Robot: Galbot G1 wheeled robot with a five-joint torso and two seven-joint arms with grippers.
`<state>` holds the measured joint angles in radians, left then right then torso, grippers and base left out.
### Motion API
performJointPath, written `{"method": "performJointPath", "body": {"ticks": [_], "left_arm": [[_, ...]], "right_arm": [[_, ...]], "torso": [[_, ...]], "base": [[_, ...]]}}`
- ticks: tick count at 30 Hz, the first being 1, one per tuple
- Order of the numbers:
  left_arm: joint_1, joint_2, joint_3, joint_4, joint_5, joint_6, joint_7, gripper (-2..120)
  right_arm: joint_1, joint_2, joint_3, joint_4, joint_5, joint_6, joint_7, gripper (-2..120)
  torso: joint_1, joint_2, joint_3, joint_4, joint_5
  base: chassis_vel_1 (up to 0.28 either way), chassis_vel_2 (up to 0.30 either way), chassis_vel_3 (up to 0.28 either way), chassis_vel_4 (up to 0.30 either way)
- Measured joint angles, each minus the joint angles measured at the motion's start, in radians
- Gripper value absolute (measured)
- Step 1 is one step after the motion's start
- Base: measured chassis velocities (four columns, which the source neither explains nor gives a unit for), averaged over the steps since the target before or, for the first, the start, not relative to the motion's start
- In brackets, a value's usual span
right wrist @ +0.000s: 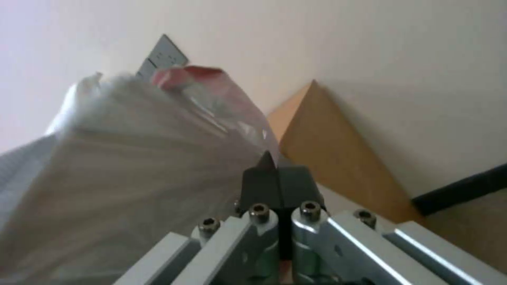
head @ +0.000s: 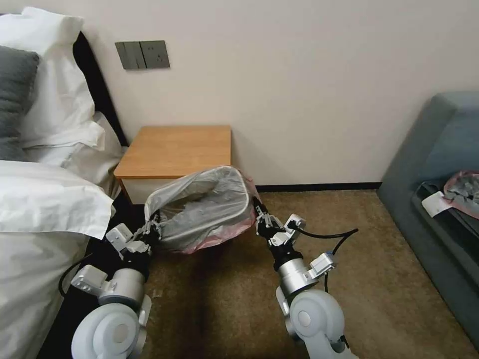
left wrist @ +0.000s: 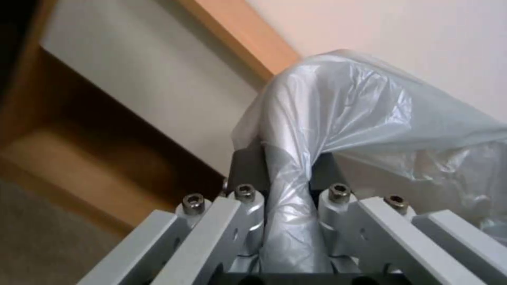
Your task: Pick up the garbage bag from the table and place it over the trash can.
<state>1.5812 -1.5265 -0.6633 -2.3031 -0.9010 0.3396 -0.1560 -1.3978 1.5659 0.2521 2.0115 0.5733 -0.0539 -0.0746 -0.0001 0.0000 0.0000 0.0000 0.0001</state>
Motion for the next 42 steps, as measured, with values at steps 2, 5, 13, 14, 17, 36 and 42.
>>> {"method": "performJointPath", "body": {"ticks": [2, 5, 13, 14, 17, 36, 42], "left_arm": [[0.01, 0.0, 0.002, -0.016, -0.033, 0.037, 0.0, 8], [0.015, 0.001, 0.001, -0.024, -0.047, 0.058, 0.0, 8], [0.028, 0.01, 0.001, -0.049, -0.057, 0.093, 0.008, 8], [0.03, 0.014, 0.002, -0.052, -0.053, 0.095, 0.013, 8], [0.031, 0.015, 0.005, -0.055, -0.052, 0.096, 0.014, 8], [0.024, 0.012, 0.017, -0.063, -0.054, 0.093, 0.016, 9], [0.012, 0.011, 0.014, -0.045, -0.007, 0.072, 0.017, 9]], "right_arm": [[0.01, -0.008, 0.006, -0.027, -0.075, 0.031, 0.0, 0], [0.015, -0.015, 0.011, -0.057, -0.167, 0.054, 0.007, 0], [0.02, -0.024, 0.04, -0.127, -0.407, 0.105, 0.036, 0], [0.021, -0.026, 0.046, -0.138, -0.467, 0.11, 0.047, 0], [0.021, -0.031, 0.055, -0.144, -0.535, 0.109, 0.056, 0], [0.029, -0.037, 0.143, -0.256, -0.886, 0.175, 0.084, 0], [0.011, -0.033, 0.149, -0.234, -0.944, 0.189, 0.103, 9]], "torso": [[0.0, 0.0, 0.0, 0.0, 0.0], [0.0, 0.0, 0.0, 0.0, 0.0], [0.0, 0.0, 0.0, 0.0, 0.0], [0.0, 0.0, 0.0, -0.0001, 0.0], [0.0, 0.0, 0.0, 0.0, -0.0002], [0.0, 0.0, 0.0, 0.0, 0.0], [0.0, 0.0, 0.0, 0.0, -0.0001]], "base": [[0.0, 0.0, 0.0, 0.0], [0.0, 0.0, 0.0, 0.0], [0.0, 0.0, 0.0, 0.0], [0.0, 0.0, 0.0, 0.0], [0.0, 0.0, 0.0, 0.0], [0.0, 0.0, 0.0, 0.0], [0.0, 0.0, 0.0, 0.0]]}}
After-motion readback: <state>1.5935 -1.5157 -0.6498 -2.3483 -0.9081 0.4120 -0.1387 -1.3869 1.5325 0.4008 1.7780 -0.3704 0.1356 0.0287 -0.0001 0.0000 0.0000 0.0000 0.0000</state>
